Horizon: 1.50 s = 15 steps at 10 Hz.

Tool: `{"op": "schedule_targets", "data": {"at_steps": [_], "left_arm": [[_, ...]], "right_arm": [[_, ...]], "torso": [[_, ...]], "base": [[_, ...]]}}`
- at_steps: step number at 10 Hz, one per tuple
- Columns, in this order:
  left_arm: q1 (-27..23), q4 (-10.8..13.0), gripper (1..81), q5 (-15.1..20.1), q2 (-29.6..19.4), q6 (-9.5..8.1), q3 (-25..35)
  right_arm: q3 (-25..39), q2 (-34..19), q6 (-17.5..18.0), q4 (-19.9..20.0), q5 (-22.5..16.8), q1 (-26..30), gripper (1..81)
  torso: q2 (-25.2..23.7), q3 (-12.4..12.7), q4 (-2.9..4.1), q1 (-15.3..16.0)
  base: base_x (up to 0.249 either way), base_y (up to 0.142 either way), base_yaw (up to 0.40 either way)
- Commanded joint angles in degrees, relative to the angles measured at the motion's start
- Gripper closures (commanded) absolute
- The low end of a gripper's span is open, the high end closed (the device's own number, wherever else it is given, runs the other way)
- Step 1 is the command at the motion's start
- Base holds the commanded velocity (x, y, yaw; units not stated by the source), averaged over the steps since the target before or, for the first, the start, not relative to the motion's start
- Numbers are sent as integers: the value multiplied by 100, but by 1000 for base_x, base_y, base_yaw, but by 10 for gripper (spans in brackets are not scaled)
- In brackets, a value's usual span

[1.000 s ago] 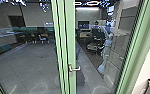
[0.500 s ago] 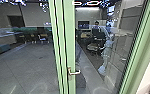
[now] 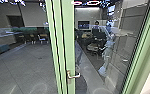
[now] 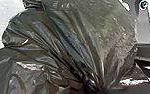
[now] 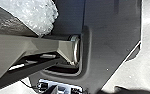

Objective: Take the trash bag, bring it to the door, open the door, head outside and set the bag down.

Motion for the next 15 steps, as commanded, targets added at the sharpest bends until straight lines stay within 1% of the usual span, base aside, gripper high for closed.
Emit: {"op": "schedule_targets", "data": {"at_steps": [1,12,15], "left_arm": [[-294,18,811,412,9,12,0],[-285,27,811,420,9,12,0],[-285,18,811,420,-26,12,-9]], "right_arm": [[16,56,-15,18,-372,190,10],[7,48,-15,18,-372,199,10],[25,48,-15,9,-372,190,10]], "torso": [[0,0,0,0],[2,0,0,-2],[2,0,0,-2]], "base": [[67,0,0],[0,0,0],[0,0,258]]}}
